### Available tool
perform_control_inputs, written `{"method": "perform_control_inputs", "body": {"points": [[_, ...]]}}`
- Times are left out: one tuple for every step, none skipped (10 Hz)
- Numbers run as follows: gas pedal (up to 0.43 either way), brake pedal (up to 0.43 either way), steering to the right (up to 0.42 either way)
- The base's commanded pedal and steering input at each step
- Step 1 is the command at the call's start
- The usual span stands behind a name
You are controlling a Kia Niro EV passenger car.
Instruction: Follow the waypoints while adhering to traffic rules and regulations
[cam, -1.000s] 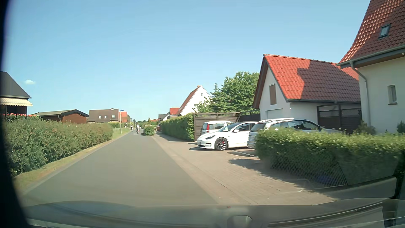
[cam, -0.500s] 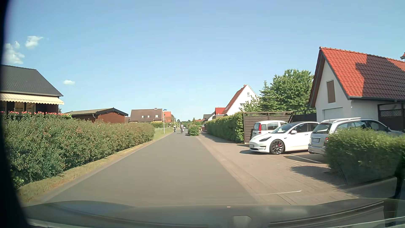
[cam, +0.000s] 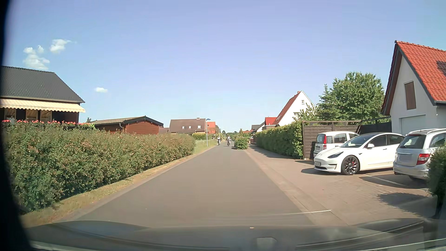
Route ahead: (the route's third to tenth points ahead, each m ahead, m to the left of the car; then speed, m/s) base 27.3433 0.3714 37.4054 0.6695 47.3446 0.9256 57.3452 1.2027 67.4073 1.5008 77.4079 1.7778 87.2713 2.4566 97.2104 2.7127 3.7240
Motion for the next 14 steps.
{"method": "perform_control_inputs", "body": {"points": [[0.157, 0.006, -0.091], [0.157, 0.006, -0.058], [0.169, 0.006, -0.023], [0.169, 0.006, -0.008], [0.169, 0.006, -0.002], [0.169, 0.006, 0.011], [0.169, 0.006, 0.026], [0.169, 0.006, 0.036], [0.169, 0.006, 0.035], [0.169, 0.006, 0.032], [0.169, 0.006, 0.034], [0.157, 0.006, 0.038], [0.15, 0.006, 0.039], [0.138, 0.006, 0.039]]}}
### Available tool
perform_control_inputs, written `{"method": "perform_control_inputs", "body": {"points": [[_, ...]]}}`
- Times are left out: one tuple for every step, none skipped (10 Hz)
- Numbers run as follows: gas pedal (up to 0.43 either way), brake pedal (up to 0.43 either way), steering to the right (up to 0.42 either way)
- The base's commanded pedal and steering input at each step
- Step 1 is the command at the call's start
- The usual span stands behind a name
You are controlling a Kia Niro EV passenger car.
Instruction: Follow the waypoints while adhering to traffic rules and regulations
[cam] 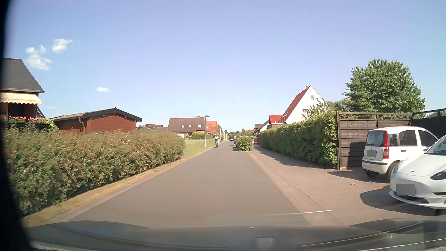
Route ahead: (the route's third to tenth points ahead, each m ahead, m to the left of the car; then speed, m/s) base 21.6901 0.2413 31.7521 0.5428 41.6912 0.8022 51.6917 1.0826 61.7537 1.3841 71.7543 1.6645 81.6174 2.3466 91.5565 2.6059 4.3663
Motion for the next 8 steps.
{"method": "perform_control_inputs", "body": {"points": [[0.079, 0.006, 0.039], [0.067, 0.006, 0.039], [0.067, 0.006, 0.039], [0.067, 0.006, 0.035], [0.067, 0.006, 0.026], [0.067, 0.006, 0.018], [0.067, 0.006, 0.014], [0.059, 0.006, 0.012]]}}
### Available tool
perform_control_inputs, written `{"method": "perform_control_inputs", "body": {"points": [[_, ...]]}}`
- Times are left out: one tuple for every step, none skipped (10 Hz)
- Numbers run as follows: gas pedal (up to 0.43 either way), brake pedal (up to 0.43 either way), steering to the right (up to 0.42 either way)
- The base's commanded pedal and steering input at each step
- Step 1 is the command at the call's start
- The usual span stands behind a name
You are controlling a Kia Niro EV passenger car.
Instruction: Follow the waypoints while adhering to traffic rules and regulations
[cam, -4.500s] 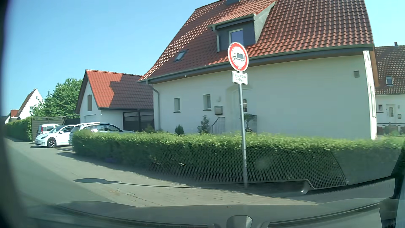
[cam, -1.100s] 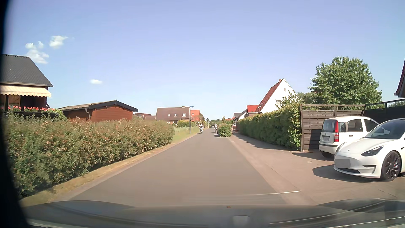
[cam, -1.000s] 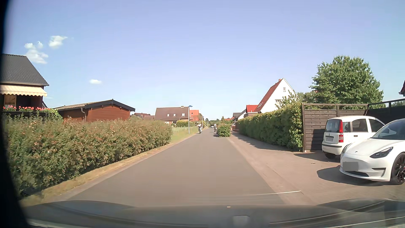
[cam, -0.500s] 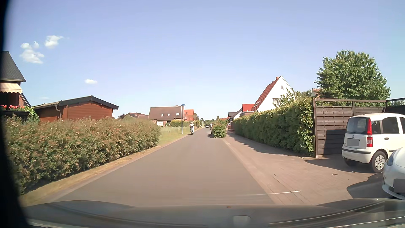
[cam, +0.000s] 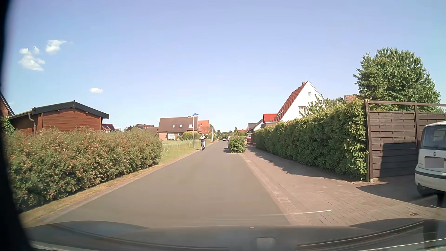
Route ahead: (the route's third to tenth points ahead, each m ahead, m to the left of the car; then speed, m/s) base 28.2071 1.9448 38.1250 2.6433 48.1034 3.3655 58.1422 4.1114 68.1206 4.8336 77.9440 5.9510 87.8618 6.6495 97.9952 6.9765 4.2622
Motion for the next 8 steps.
{"method": "perform_control_inputs", "body": {"points": [[0.059, 0.006, 0.009], [0.059, 0.006, 0.005], [0.059, 0.006, 0.002], [0.059, 0.006, 0.0], [0.059, 0.006, -0.003], [0.059, 0.006, -0.008], [0.059, 0.006, -0.009], [0.059, 0.006, -0.009]]}}
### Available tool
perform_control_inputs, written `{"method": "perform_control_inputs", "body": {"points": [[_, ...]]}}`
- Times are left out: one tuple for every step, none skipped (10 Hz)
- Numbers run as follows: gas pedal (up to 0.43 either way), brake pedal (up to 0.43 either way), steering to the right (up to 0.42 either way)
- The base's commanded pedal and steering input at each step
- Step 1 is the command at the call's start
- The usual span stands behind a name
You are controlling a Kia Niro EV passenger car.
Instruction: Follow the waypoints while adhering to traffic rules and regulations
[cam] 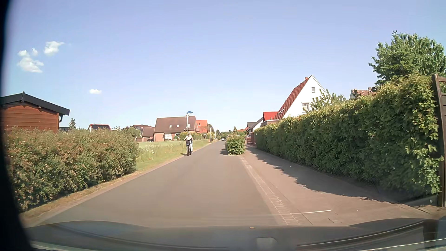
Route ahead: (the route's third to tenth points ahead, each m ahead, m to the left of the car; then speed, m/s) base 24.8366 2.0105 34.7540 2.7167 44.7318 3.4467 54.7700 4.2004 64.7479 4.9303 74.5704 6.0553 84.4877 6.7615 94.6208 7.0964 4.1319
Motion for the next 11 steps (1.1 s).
{"method": "perform_control_inputs", "body": {"points": [[0.067, 0.006, -0.009], [0.067, 0.006, -0.011], [0.067, 0.006, -0.014], [0.087, 0.006, -0.018], [0.098, 0.006, -0.019], [0.098, 0.006, -0.017], [0.11, 0.006, -0.016], [0.098, 0.006, -0.016], [0.098, 0.006, -0.016], [0.087, 0.006, -0.016], [0.087, 0.006, -0.019]]}}
